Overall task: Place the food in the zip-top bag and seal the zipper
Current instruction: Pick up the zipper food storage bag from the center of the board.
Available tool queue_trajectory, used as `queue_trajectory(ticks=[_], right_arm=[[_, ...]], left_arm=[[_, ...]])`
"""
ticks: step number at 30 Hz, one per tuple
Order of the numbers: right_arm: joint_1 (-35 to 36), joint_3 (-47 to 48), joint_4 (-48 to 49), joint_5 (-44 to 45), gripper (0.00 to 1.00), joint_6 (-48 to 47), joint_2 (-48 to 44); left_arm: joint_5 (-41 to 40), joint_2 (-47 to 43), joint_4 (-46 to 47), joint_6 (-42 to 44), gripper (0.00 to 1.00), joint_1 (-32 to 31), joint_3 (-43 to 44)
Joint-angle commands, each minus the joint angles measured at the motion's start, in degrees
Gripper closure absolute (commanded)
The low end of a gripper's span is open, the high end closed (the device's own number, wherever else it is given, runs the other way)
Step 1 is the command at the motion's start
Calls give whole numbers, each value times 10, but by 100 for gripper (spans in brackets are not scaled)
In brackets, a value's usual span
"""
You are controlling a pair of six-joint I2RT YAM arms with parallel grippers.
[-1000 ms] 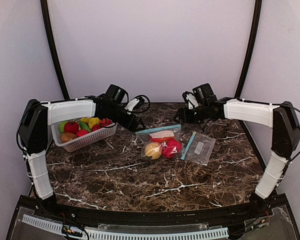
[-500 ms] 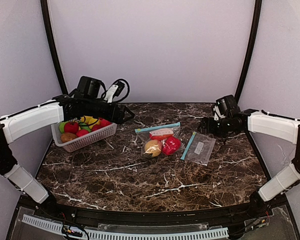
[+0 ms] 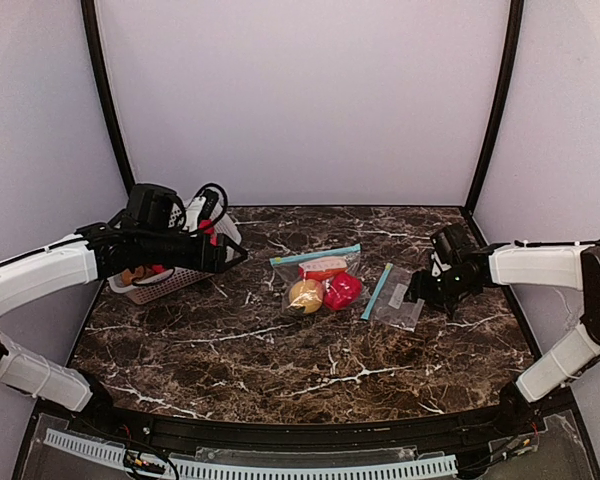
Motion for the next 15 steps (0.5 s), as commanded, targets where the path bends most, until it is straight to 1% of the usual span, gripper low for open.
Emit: queue_trajectory(ticks=[1,15], right_arm=[[-8,1,23,2,34,22,22],[-14,5,56,-2,52,27,65]], left_arm=[[-16,-35,-4,-19,14,1,-9],[-25,-54,-22,-25,14,1,-13]])
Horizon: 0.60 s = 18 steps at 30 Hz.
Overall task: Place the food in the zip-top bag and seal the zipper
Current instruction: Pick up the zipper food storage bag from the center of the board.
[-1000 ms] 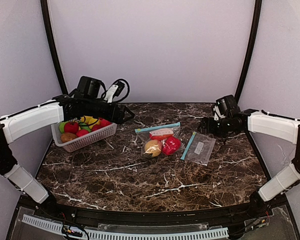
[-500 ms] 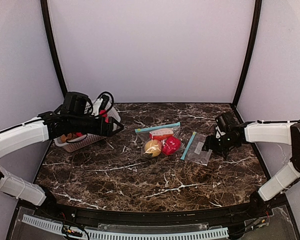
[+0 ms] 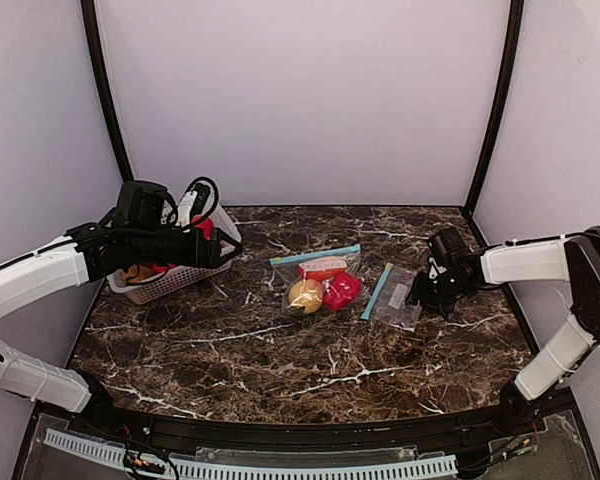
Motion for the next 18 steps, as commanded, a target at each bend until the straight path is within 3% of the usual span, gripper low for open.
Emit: queue_trajectory(ticks=[1,5,11,18], right_arm=[[-5,7,19,-3,54,5,19],[-5,9,26,-5,66,8,28],[-13,-3,33,8,99,38,11],[-25,-16,42,9,100,41,-56]], left_arm=[[-12,-21,-19,-6,14,1,-10],[-16,-32,-24,-7,14,1,-11],[-23,-45,-34,-6,14,1,-11],[-26,-61,-38,-10,14,1,-14]])
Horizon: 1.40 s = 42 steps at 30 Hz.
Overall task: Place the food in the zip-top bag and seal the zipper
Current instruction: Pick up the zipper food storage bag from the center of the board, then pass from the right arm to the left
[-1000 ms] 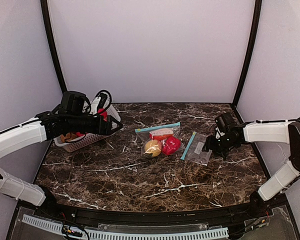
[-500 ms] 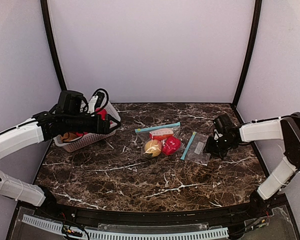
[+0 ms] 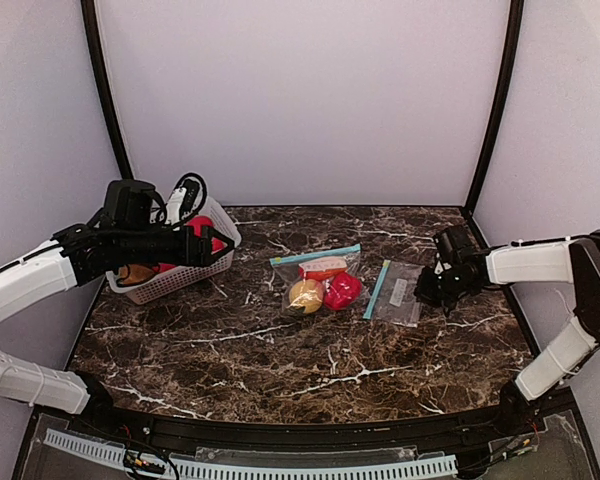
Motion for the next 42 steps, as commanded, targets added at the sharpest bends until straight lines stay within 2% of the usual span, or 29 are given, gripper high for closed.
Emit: queue_trajectory(ticks=[1,8,15,18,21,24,30,42], right_arm=[[-6,-9,16,4,100,1,-61],[-5,-2,26,-38,100,-75,-202],[3,8,71,-182,100,-144,-309],[20,18,105,-291,100,-157,-317],[56,27,146,-353,100,-160,-318],[93,53,177,-382,100,-163,-306],[150,104,228,-424,100,-154,-277],[196,141,275,-485,100,-139,-244]], left_arm=[[-5,-23,-18,-8,14,1,-9],[43,-37,8,-31,15,1,-4],[89,-27,93,-87,16,-20,-1],[98,-3,125,-103,16,-45,8],[115,24,170,-111,16,-86,25],[133,57,202,-131,16,-115,41],[170,80,322,-188,16,-126,28],[187,83,384,-209,14,-126,35]])
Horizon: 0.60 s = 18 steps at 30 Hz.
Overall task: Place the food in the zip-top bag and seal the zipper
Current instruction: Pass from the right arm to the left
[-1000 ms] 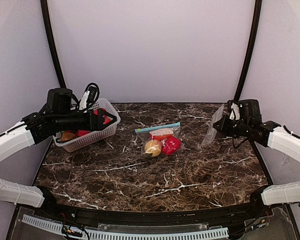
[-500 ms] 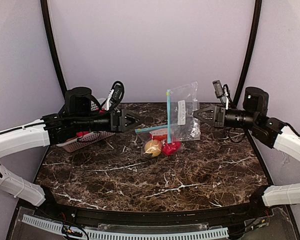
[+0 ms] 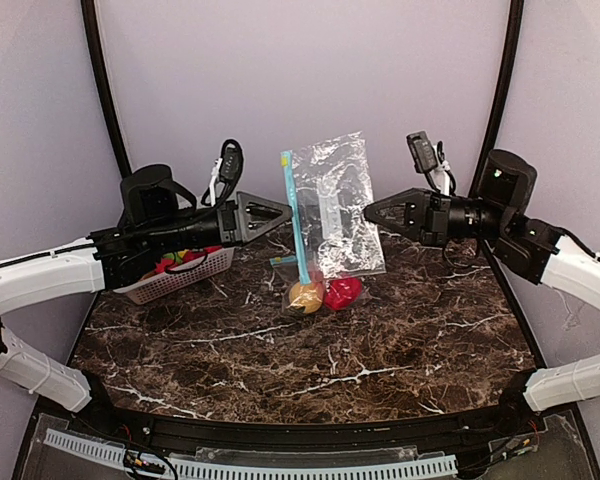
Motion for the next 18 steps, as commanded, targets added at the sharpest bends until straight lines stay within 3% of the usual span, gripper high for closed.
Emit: queue_trajectory(ticks=[1,6,13,18], right_arm=[[13,16,36,-31,100,6,6],[14,12,33,-38,100,4,9],[17,11,38,-51,100,6,10],[17,7,28,-49,100,-1,10]], left_arm=[[18,-1,46,-18,14,-1,9],[33,8,98,-40,32,-1,8],[34,23,123,-55,43,-1,12],[32,23,147,-61,66,-1,4]])
